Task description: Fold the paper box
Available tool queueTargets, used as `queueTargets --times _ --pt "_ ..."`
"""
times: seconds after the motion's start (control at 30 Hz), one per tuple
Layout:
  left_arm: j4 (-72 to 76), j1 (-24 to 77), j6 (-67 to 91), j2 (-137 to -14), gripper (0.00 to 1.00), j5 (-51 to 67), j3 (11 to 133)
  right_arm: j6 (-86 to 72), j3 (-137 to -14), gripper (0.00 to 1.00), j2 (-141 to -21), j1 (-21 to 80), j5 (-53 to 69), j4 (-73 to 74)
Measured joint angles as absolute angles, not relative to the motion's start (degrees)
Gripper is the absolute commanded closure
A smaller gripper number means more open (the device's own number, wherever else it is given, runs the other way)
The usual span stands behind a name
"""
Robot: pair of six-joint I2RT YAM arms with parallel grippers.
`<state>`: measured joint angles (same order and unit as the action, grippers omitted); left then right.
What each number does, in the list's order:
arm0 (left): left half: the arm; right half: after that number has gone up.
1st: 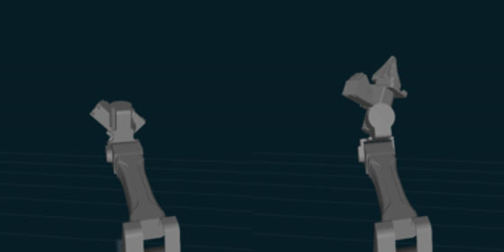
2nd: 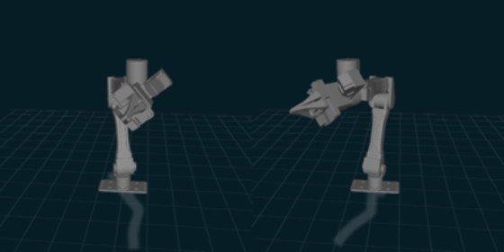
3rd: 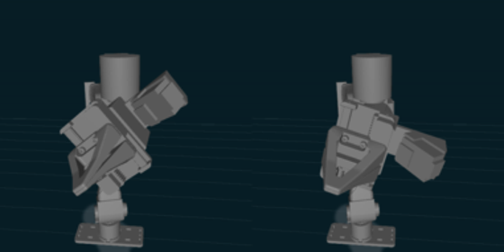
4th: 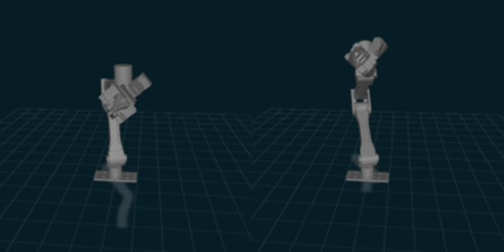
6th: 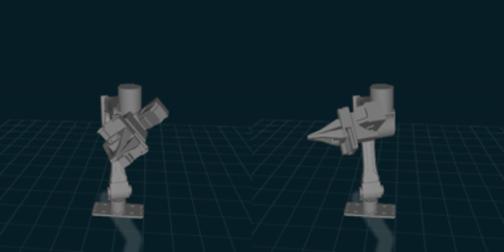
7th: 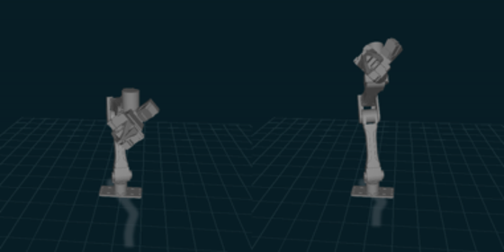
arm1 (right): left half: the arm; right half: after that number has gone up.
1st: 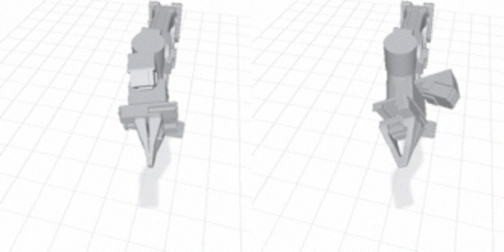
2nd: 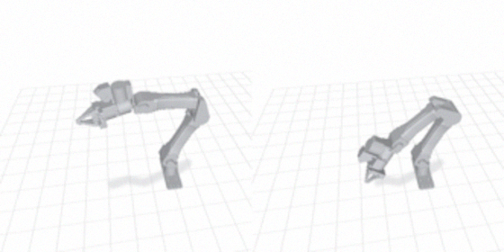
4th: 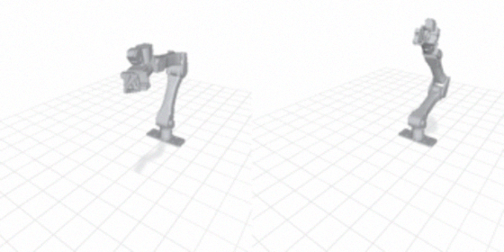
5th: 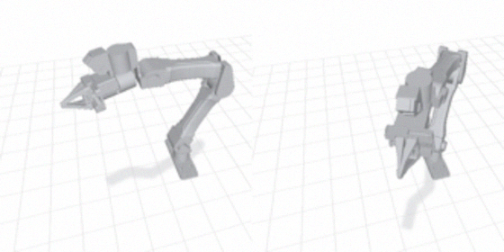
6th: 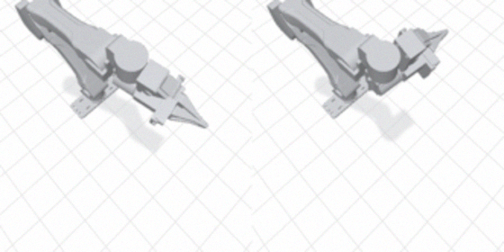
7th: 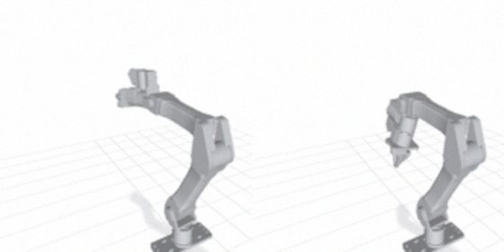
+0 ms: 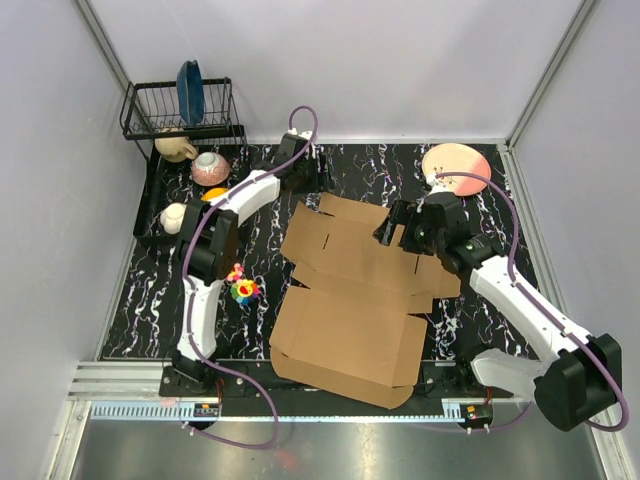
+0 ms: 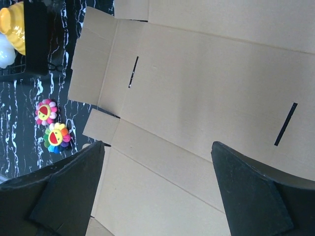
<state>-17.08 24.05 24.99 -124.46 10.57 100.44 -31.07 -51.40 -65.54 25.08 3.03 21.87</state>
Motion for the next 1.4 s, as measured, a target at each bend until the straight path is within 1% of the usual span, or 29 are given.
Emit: queueTargets --times 0.17,0.2,0.27,0.3,0.43,0.6,0.77,0.83,0.87,0.9,1.0,1.03,1.1,1.2,1.27,1.4 --pt "-17.54 24.05 23.7 -126.41 0.37 8.88 100.68 -31.22 -51.4 0.05 -63.16 25.08 3.14 22.2" --pt "-17.69 24.05 23.53 -126.67 0.42 8.73 100.68 -31.24 -51.4 0.05 -62.65 25.08 3.14 22.26" --pt "-17.78 24.05 23.31 -127.33 0.48 8.54 100.68 -31.22 -51.4 0.05 -62.04 25.08 3.14 22.28" --pt "-17.78 24.05 23.09 -127.66 0.53 8.58 100.68 -31.22 -51.4 0.05 -61.87 25.08 3.14 22.33" --pt "-17.76 24.1 22.5 -128.66 0.62 9.17 100.68 -31.22 -51.4 0.05 -61.84 25.08 3.14 22.63" --pt "-17.56 24.47 22.2 -129.05 0.66 9.98 100.68 -31.24 -51.4 0.05 -61.82 25.08 3.09 23.0" --pt "-15.22 24.86 22.24 -129.08 0.66 11.33 100.01 -31.2 -51.4 0.05 -61.52 25.08 2.61 23.53" --pt "-13.67 24.95 22.39 -129.08 0.67 12.25 98.89 -31.2 -51.4 0.05 -61.36 25.08 2.57 23.81" --pt "-13.19 24.97 22.46 -129.08 0.69 12.67 98.19 -31.2 -51.4 0.05 -61.32 25.08 2.55 23.9" --pt "-12.95 25.02 22.5 -129.08 0.77 13.02 97.67 -31.2 -51.4 0.05 -61.3 25.08 2.55 23.88" --pt "-12.16 25.02 22.81 -129.08 0.9 13.91 96.6 -31.2 -51.4 0.05 -61.23 25.08 2.5 23.9" --pt "-11.38 25.02 22.94 -128.9 0.91 14.5 96.31 -31.2 -51.4 0.05 -61.23 25.08 2.48 23.9" --pt "-9.26 25.02 23.07 -127.9 0.94 14.66 94.56 -31.2 -51.4 0.05 -61.19 25.08 2.46 23.9" --pt "-5.82 25.08 23.55 -124.92 0.95 14.15 89.41 -31.18 -51.44 0.05 -61.08 25.08 2.44 23.9" --pt "-2.66 25.12 24.03 -122.26 0.98 13.23 84.88 -31.18 -51.75 0.05 -61.08 25.08 2.35 24.05" --pt "4.93 25.36 24.47 -116.75 0.99 10.72 75.5 -31.18 -53.52 0.06 -61.3 25.08 2.0 24.73"
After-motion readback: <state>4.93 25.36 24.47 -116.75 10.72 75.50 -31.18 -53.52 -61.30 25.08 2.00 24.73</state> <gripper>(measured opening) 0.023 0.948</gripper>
